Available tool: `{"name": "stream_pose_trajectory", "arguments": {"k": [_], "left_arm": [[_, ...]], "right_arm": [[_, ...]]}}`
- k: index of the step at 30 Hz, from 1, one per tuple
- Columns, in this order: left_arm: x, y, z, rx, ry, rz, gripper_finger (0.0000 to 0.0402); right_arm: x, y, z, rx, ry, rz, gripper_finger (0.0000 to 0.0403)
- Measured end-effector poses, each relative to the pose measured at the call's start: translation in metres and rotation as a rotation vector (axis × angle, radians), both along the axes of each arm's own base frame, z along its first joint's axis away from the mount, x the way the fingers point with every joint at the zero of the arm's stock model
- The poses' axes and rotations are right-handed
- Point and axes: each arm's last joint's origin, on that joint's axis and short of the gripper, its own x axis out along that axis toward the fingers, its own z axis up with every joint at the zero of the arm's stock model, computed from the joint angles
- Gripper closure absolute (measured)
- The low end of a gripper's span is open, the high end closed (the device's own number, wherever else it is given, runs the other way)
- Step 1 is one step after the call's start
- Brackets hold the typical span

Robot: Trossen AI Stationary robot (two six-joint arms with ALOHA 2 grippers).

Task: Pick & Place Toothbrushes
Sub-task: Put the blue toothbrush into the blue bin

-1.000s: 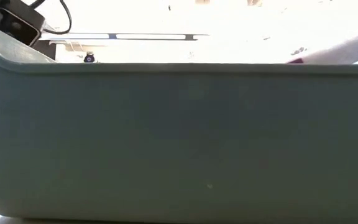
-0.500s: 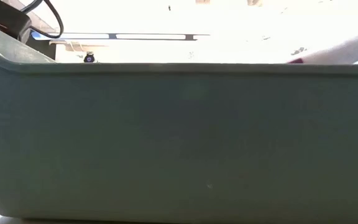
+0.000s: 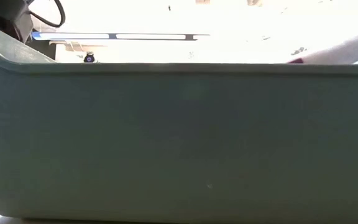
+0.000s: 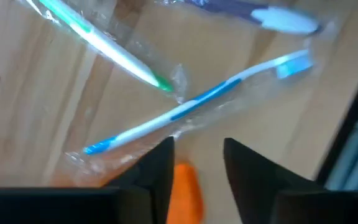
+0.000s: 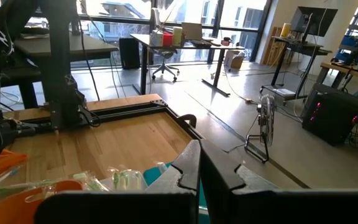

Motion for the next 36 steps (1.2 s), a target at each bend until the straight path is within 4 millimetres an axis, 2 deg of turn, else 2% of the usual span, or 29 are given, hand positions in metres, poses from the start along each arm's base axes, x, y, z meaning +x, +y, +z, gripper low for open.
{"name": "stream_pose_trajectory", "arguments": {"k": [5,13,24,28,36], "left_arm": [[0.003,-0.002,-0.017,0.097,0.038,-0.123,0.023],[0.009,-0.007,-0.041,0.186,0.086,-0.203,0.0225],[0.008,-0.007,-0.042,0.21,0.079,-0.23,0.0227],[0.008,-0.006,-0.042,0.21,0.082,-0.231,0.0254],[0.008,-0.007,-0.042,0.21,0.079,-0.289,0.0347]], "right_arm": [[0.0,0.0,0.0,0.003,-0.002,0.0,0.0401],[0.0,0.0,0.0,0.007,-0.004,-0.001,0.0401],[0.0,0.0,0.001,0.01,-0.01,-0.004,0.0401],[0.0,0.0,0.001,0.01,-0.011,-0.004,0.0401],[0.0,0.0,0.001,0.01,-0.011,-0.004,0.0401]]}}
